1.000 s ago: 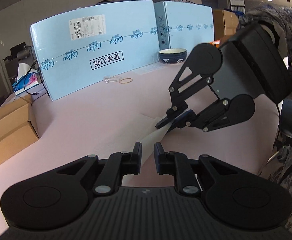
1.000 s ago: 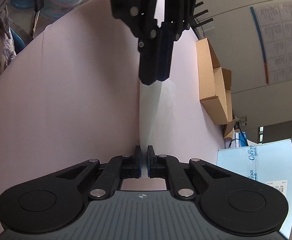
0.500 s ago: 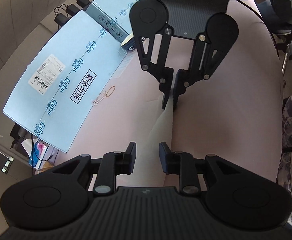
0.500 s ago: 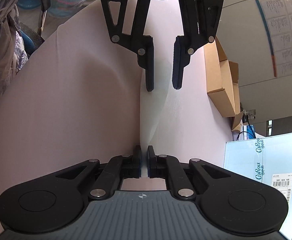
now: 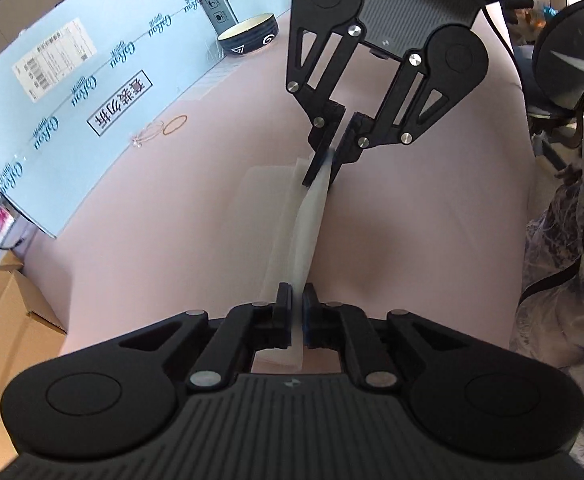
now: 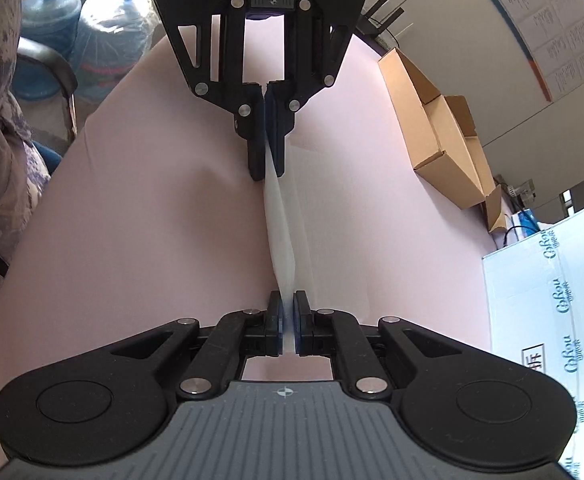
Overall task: Fold shopping bag
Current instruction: 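Grasp the strip end with both tools and roll it over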
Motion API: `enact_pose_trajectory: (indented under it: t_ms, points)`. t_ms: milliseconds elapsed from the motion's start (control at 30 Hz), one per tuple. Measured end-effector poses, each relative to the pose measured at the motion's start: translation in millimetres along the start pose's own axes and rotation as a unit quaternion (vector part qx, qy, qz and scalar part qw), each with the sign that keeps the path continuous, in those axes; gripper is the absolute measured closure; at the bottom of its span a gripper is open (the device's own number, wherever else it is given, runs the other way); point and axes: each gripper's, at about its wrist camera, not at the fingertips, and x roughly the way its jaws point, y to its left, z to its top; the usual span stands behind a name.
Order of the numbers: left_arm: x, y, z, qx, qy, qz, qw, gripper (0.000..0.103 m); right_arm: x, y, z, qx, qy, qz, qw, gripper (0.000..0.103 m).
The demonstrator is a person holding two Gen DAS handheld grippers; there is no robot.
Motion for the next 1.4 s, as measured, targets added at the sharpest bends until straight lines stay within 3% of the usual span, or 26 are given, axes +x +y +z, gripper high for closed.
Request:
enact_pose_trajectory:
  t_ms: [33,100,200,267,367,567,633,700,733,833,1000,1067,1133,1233,1400]
  points:
    - [-2.5,15.1,1.1,-0.029,0.008,-0.041,0.9987,0.098,1.8,-16.5,-5.3,0.038,-0.013,0.032,0.999,0.096]
    - [2.6,34.6,-5.4,-0.071,0.021,-0.082,0.9939,0.096,8.7,-41.6,-4.8,0.115,-0.032,0.079,0.99,0.095]
    - [13.4,71.4,-10.5,-0.144,0.045,-0.152,0.9768,0.095,13.4,-58.8,-15.4,0.223,-0.063,0.136,0.963,0.095]
    - [20.1,87.0,-14.5,-0.172,0.051,-0.185,0.9663,0.095,16.8,-71.7,-34.4,0.317,-0.09,0.178,0.927,0.095]
    - [26.6,103.8,-23.9,-0.205,0.054,-0.231,0.9496,0.095,-3.3,-61.5,-63.2,0.418,-0.123,0.22,0.873,0.095]
    - [42.5,128.4,-51.0,-0.3,0.049,-0.318,0.8982,0.096,-17.4,-55.9,-110.7,0.554,-0.176,0.266,0.769,0.096]
    - [47.8,136.5,-60.0,-0.331,0.047,-0.345,0.8771,0.097,-29.5,-48.7,-117.2,0.565,-0.187,0.257,0.761,0.096]
    - [46.8,141.1,-61.2,-0.342,0.051,-0.356,0.8683,0.097,-39.2,-41.0,-118.9,0.58,-0.192,0.241,0.754,0.095]
    - [46.2,143.3,-61.6,-0.347,0.053,-0.36,0.8643,0.097,-43.1,-37.4,-116.8,0.587,-0.193,0.229,0.752,0.093]
    - [44.8,145.5,-57.5,-0.346,0.058,-0.362,0.8636,0.097,-59.7,-28.6,-113.1,0.59,-0.2,0.186,0.76,0.084]
    - [42.5,146.2,-52.5,-0.347,0.063,-0.362,0.8629,0.097,-116.2,-6.7,-109.4,0.521,-0.24,0.035,0.818,0.084]
    - [40.7,146.3,-50.2,-0.346,0.063,-0.361,0.8635,0.097,-135.9,4.9,-100.1,0.478,-0.25,-0.011,0.842,0.093]
    - [40.8,146.3,-49.3,-0.347,0.064,-0.361,0.8632,0.097,-142.7,14.6,-86.3,0.442,-0.25,-0.027,0.861,0.096]
    - [40.4,144.0,-45.7,-0.345,0.065,-0.357,0.8656,0.097,-125.9,28.3,-63.1,0.397,-0.23,-0.007,0.889,0.096]
    - [37.2,139.9,-41.7,-0.342,0.064,-0.34,0.8736,0.097,-84.3,21.8,-54.7,0.399,-0.2,0.006,0.895,0.096]
